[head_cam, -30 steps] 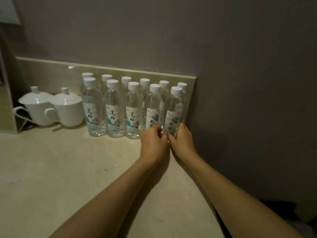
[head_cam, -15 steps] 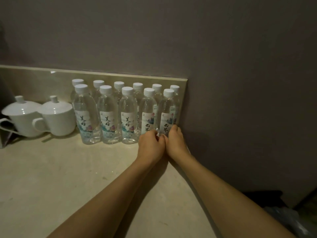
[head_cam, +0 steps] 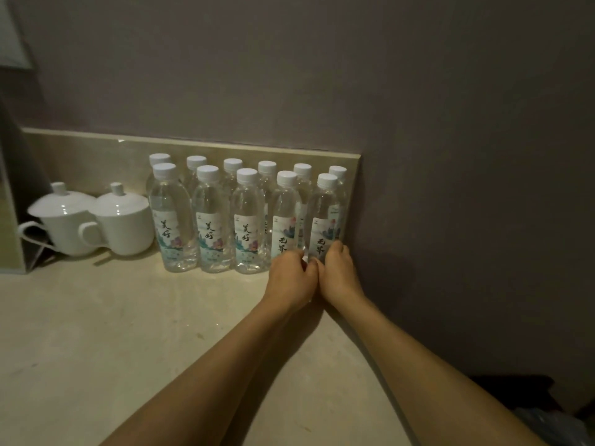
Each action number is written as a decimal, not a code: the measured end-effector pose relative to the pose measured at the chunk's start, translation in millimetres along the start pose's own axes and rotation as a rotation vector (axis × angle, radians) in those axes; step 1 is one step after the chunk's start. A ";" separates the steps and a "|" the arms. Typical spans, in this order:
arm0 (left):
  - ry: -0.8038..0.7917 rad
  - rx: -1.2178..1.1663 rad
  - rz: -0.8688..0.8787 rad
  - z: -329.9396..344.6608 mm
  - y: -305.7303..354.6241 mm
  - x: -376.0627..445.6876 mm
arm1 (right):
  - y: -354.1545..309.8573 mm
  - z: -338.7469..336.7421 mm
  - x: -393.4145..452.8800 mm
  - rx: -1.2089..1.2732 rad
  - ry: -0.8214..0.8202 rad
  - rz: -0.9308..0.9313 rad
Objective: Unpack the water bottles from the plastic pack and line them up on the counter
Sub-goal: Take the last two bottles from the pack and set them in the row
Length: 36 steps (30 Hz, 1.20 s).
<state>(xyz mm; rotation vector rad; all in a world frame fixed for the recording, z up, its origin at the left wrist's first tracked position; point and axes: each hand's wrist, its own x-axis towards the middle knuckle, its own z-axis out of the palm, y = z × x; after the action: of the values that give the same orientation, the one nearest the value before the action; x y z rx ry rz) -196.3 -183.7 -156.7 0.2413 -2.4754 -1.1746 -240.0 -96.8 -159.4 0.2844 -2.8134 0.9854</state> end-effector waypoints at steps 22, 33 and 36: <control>0.038 -0.012 0.026 -1.3 3.3 -6.7 | 2.2 -0.3 0.2 -0.016 0.005 -0.028; 0.017 0.046 0.020 -0.6 -1.3 -5.2 | 5.7 0.7 2.1 0.018 0.029 -0.036; -0.013 0.048 0.008 -1.9 -0.6 -6.4 | 6.1 -3.6 0.6 0.040 0.022 -0.035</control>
<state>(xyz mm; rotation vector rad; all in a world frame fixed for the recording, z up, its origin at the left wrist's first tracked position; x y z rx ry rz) -189.7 -183.4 -157.8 0.2383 -2.5156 -1.1179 -241.6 -90.0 -160.2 0.3247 -2.7620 1.0311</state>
